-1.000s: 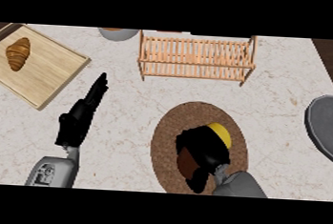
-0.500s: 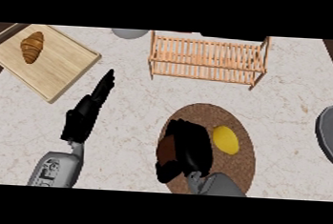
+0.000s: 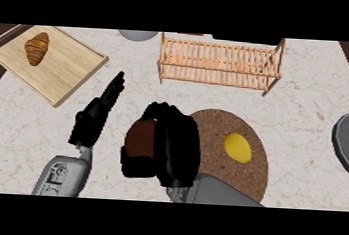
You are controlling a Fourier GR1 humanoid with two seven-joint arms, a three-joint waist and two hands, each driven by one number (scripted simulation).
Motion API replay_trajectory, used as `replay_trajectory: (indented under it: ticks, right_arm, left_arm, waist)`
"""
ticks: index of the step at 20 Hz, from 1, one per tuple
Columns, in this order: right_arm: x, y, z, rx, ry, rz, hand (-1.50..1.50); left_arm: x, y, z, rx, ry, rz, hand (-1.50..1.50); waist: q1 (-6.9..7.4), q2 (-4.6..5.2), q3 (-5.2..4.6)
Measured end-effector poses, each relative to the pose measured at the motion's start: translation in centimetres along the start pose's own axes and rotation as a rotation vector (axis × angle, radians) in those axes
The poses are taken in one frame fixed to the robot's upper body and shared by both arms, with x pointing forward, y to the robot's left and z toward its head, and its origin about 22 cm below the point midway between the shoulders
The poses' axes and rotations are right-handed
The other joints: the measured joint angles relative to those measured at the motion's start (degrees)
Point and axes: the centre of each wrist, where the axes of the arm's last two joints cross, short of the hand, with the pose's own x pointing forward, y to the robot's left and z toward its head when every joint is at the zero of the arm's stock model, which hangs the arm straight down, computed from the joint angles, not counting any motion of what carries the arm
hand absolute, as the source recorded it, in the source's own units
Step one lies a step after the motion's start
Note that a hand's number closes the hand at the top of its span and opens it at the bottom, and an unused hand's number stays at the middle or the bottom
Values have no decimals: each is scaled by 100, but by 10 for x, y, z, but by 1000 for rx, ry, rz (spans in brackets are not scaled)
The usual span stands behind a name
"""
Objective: Pick the cupcake from the placemat and place it in the tiered shelf
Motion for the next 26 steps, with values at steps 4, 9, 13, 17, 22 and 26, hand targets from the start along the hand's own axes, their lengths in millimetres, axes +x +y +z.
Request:
replay_trajectory:
  ticks: [4, 9, 13, 17, 22, 26]
  right_arm:
    - [23, -12, -10, -108, -56, 7, 150]
    - [52, -32, -27, -247, -87, 39, 150]
    - [73, -49, -41, -356, -107, 51, 150]
    - [88, -63, -55, -443, -102, 80, 150]
    - [107, -82, -71, -512, -86, 101, 150]
    - [120, -96, -83, -569, -62, 121, 150]
  left_arm:
    - [-2, 3, 2, 10, 6, -1, 0]
    - [-6, 7, 4, 22, 19, 3, 0]
    - [-10, 7, 6, 26, 28, -1, 0]
    - [-10, 9, 7, 35, 24, 1, 0]
    - [-10, 9, 6, 39, 19, -3, 0]
    - [-9, 15, 9, 41, 14, 0, 0]
  waist:
    - [-49, -36, -8]
    - [-133, -64, -12]
    - [-170, -77, -14]
    - [-220, -77, -13]
    - [-229, -56, -10]
    - [-244, -44, -7]
